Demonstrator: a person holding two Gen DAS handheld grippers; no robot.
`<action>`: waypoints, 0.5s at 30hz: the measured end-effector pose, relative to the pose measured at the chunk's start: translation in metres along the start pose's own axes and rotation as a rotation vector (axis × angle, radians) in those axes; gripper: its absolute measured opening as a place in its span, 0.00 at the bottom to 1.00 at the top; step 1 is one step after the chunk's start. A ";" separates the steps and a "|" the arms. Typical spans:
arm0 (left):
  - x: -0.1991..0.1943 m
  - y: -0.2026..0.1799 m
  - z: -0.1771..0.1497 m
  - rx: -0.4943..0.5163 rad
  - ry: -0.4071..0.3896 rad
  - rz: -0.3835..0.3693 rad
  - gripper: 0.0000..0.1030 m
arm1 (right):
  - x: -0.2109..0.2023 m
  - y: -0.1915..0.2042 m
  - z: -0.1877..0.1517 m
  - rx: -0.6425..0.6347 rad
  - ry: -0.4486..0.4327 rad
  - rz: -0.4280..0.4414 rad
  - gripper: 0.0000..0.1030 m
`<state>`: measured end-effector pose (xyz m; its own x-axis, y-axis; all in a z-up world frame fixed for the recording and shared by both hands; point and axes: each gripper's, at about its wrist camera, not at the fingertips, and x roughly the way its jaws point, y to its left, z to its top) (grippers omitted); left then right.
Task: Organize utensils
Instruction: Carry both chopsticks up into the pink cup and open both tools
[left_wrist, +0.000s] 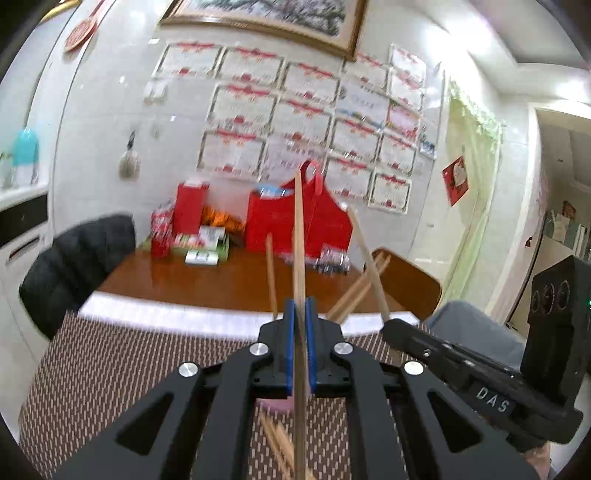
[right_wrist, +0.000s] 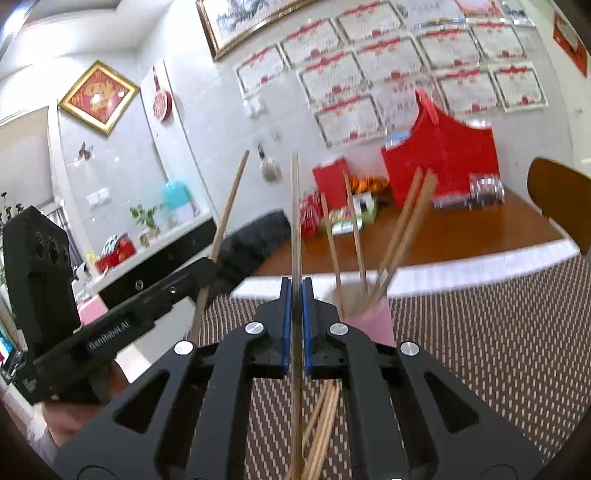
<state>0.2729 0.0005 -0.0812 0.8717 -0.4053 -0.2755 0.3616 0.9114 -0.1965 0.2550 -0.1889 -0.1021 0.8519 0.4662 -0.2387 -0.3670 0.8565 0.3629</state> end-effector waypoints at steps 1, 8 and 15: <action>0.002 -0.003 0.007 0.008 -0.020 -0.008 0.06 | -0.001 0.000 0.006 -0.004 -0.016 -0.001 0.05; 0.035 -0.005 0.062 0.011 -0.185 -0.094 0.06 | 0.025 0.001 0.059 -0.002 -0.153 -0.052 0.05; 0.081 0.009 0.069 -0.046 -0.255 -0.171 0.06 | 0.062 -0.019 0.087 0.051 -0.238 -0.098 0.06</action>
<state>0.3696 -0.0195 -0.0403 0.8564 -0.5163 0.0089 0.5000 0.8248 -0.2640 0.3474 -0.1957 -0.0458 0.9487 0.3108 -0.0582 -0.2640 0.8798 0.3952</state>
